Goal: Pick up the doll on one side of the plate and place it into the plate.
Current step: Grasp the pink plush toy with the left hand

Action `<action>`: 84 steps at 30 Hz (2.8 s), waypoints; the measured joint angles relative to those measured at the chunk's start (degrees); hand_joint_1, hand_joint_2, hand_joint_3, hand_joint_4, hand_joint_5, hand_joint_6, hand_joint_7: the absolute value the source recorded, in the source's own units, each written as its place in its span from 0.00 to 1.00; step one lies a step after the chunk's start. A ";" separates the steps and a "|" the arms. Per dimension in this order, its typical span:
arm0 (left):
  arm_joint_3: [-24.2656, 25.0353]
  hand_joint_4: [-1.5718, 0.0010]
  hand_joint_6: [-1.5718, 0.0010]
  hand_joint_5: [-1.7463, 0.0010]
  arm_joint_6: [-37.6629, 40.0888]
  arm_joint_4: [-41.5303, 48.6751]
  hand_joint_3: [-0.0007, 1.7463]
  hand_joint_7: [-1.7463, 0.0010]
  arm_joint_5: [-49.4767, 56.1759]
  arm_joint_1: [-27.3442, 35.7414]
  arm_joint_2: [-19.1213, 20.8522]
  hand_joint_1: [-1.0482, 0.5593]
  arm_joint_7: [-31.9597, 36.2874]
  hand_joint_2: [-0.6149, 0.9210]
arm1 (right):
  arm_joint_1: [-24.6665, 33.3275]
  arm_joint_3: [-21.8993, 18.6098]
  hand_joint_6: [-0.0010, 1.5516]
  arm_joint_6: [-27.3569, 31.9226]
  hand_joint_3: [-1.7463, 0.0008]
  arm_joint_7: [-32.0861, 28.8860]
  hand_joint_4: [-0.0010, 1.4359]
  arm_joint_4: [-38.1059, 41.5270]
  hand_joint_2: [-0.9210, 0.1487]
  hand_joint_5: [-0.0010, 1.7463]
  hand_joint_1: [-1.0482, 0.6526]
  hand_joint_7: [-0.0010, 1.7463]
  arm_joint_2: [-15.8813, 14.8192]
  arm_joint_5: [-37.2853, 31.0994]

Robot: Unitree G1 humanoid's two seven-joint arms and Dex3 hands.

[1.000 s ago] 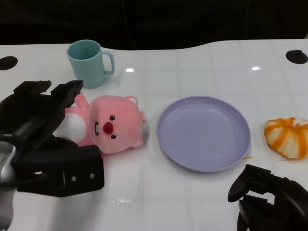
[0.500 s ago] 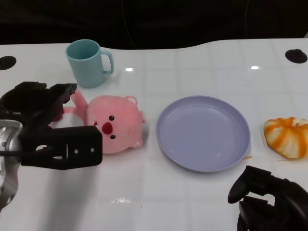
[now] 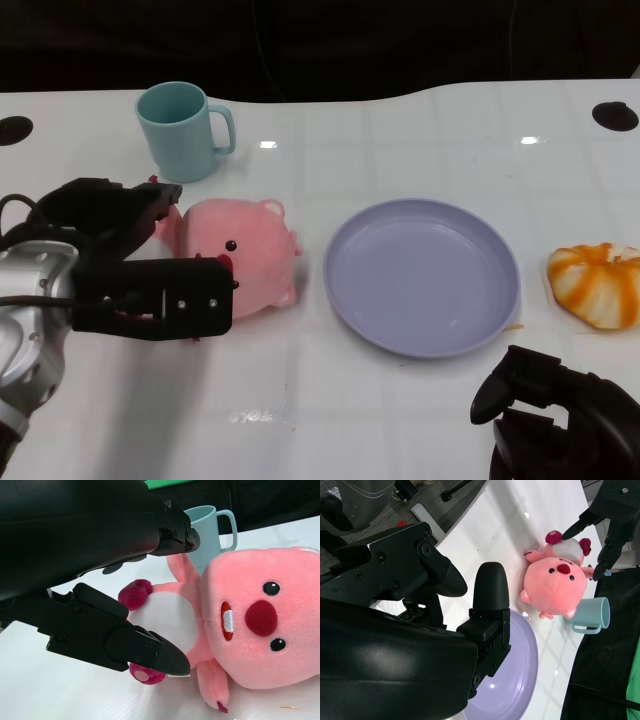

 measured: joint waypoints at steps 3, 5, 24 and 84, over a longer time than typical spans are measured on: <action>-0.73 0.96 0.91 0.92 -0.28 1.77 0.00 1.00 0.02 -0.27 -0.68 0.25 1.27 0.96 | 0.00 0.00 0.33 0.17 0.33 -0.09 0.45 -0.17 0.24 1.00 0.56 0.90 0.01 0.06; -1.25 0.96 0.92 0.93 -0.31 3.01 0.00 1.00 0.05 -1.11 -0.97 0.25 1.67 0.96 | 0.01 0.01 0.33 0.20 0.33 -0.09 0.46 -0.20 0.24 1.00 0.56 0.90 0.01 0.06; -5.15 0.93 0.91 0.95 -3.19 26.49 0.00 1.00 -1.78 -10.41 -5.76 0.29 8.30 0.96 | 0.88 -0.05 0.33 0.88 0.32 -0.13 0.46 -1.05 0.25 1.00 0.55 0.90 -0.02 0.30; -7.53 0.47 0.60 0.00 -21.43 52.41 0.12 0.00 -8.89 -15.04 -9.39 0.54 40.73 0.99 | 1.15 -1.20 0.33 1.83 0.33 -0.98 0.46 -2.84 0.24 1.00 0.56 0.91 0.78 1.03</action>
